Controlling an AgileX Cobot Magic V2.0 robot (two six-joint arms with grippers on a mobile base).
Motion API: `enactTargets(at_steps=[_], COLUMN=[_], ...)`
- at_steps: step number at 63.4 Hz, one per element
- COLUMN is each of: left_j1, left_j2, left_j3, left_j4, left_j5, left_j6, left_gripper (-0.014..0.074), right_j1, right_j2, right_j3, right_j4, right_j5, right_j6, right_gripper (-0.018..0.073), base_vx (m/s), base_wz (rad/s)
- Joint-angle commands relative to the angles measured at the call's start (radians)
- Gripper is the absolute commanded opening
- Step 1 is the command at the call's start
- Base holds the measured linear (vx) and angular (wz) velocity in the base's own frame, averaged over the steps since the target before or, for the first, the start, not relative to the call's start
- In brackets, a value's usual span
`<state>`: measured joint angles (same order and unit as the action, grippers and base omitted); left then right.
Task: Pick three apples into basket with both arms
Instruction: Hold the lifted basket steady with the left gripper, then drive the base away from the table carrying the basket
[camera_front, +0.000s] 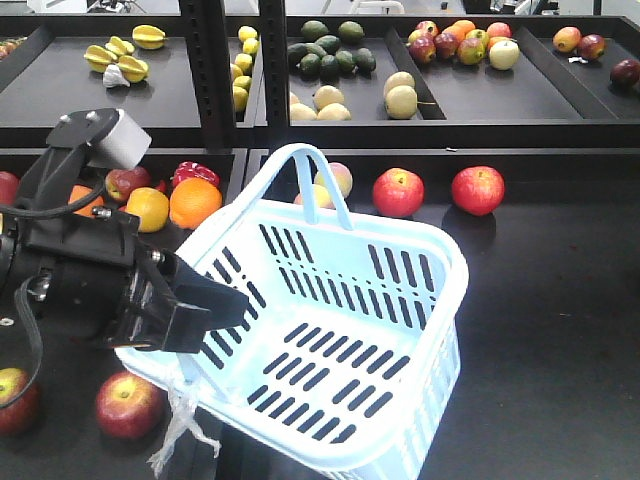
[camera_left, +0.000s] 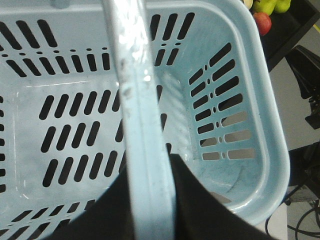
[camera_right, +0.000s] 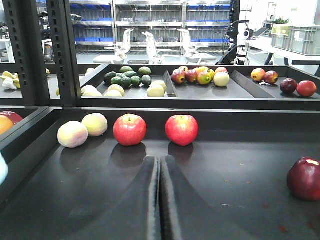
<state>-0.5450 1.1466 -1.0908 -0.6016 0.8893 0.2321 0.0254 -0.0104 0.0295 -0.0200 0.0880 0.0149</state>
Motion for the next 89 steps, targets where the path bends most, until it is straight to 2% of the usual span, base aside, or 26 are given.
enactTargets(at_steps=[1,47,89], left_j1=[-0.007,-0.007,-0.007], left_j2=[-0.027,-0.027,-0.027], left_j3=[-0.028,-0.028,-0.028], left_j4=[-0.053,-0.052,-0.052], left_j5=[-0.060,-0.061,-0.061], left_j6=[-0.001,-0.001,-0.001], left_gripper=[-0.0008,-0.0008,-0.0008], right_j1=[-0.006,-0.006,-0.006], right_j2=[-0.011,-0.011,-0.011], right_j3=[0.012,0.012,0.012], right_j4=[-0.011,-0.011,-0.011], right_j5=[-0.072,-0.070,-0.070], right_j6=[-0.002,-0.002,-0.002], right_gripper=[-0.0005,-0.0005,-0.0005], base_vx=[0.00,0.00,-0.07], base_wz=[0.00,0.02,0.28])
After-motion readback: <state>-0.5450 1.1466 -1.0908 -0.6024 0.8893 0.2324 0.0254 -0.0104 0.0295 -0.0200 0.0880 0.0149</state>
